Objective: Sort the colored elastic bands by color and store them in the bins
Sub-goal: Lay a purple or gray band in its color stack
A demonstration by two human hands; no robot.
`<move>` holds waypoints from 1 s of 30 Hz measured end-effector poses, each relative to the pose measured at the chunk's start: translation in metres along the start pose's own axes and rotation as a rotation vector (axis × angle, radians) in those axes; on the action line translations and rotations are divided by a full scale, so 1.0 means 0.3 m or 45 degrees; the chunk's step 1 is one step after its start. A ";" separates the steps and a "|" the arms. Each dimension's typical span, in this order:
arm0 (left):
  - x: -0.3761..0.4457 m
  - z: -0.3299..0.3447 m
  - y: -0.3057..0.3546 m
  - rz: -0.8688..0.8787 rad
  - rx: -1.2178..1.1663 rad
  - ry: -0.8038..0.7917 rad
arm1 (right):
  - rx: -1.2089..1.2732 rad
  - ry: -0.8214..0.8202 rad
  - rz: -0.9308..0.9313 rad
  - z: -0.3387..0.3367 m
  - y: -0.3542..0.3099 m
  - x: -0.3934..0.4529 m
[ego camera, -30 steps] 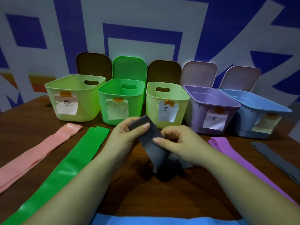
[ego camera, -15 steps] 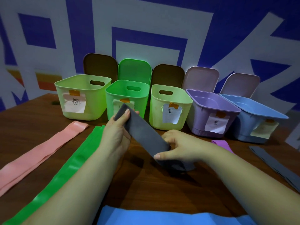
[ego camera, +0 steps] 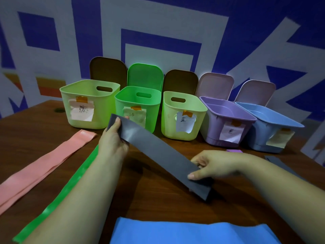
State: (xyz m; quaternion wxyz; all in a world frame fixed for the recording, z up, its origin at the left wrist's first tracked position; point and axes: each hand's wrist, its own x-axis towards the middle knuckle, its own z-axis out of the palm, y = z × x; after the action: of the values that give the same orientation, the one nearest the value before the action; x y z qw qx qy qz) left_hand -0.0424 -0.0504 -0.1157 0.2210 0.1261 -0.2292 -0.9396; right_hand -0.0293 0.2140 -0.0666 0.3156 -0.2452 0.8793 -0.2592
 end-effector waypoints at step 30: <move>-0.188 0.036 -0.071 -0.126 1.310 -0.563 | 0.486 1.265 -0.157 -0.013 0.370 -0.400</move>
State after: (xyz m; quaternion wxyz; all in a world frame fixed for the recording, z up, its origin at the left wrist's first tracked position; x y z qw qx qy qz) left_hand -0.0047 -0.0027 -0.1093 0.0334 0.0280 -0.6927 -0.7199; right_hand 0.0201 0.3691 -0.0803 -0.1154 -0.0823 0.8439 -0.5174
